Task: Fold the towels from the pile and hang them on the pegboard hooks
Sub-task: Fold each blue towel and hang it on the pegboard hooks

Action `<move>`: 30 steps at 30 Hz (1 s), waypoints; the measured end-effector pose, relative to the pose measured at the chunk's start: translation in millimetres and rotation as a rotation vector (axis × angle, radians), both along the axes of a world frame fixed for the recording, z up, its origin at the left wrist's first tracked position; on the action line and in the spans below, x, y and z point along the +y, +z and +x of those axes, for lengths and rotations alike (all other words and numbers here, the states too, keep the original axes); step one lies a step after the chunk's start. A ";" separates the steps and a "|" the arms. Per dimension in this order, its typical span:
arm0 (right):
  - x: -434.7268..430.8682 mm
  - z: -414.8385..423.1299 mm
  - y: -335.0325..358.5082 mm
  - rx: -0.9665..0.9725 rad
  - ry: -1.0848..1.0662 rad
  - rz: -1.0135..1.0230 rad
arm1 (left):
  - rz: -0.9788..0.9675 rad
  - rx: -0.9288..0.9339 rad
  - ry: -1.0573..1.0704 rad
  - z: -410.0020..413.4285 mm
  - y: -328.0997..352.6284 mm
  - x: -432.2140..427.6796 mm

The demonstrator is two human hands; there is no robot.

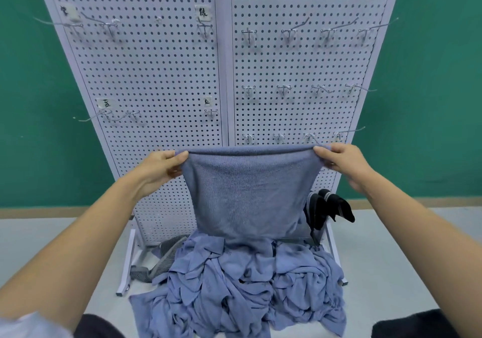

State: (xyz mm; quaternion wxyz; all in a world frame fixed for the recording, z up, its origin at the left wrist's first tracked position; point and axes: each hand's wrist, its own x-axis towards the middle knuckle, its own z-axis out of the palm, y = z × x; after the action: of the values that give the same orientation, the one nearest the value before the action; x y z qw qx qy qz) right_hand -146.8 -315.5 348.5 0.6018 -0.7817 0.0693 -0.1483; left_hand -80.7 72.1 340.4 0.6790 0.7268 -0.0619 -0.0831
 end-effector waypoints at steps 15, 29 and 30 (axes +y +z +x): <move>77.2 4.3 -31.9 0.143 0.031 0.395 | -0.088 0.053 0.226 -27.8 -33.8 -92.8; 113.7 -11.4 -33.5 0.040 0.299 0.278 | -0.007 -0.063 0.046 -43.0 -29.6 -123.8; 109.2 -8.7 -34.0 0.000 0.259 0.200 | -0.008 -0.061 0.046 -42.7 -28.7 -123.1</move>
State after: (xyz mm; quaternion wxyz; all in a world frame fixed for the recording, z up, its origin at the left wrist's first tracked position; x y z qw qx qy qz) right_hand -155.6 -206.3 314.5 0.6909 -0.7201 -0.0176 -0.0619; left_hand -123.4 -51.1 311.6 0.6815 0.7274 -0.0660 -0.0451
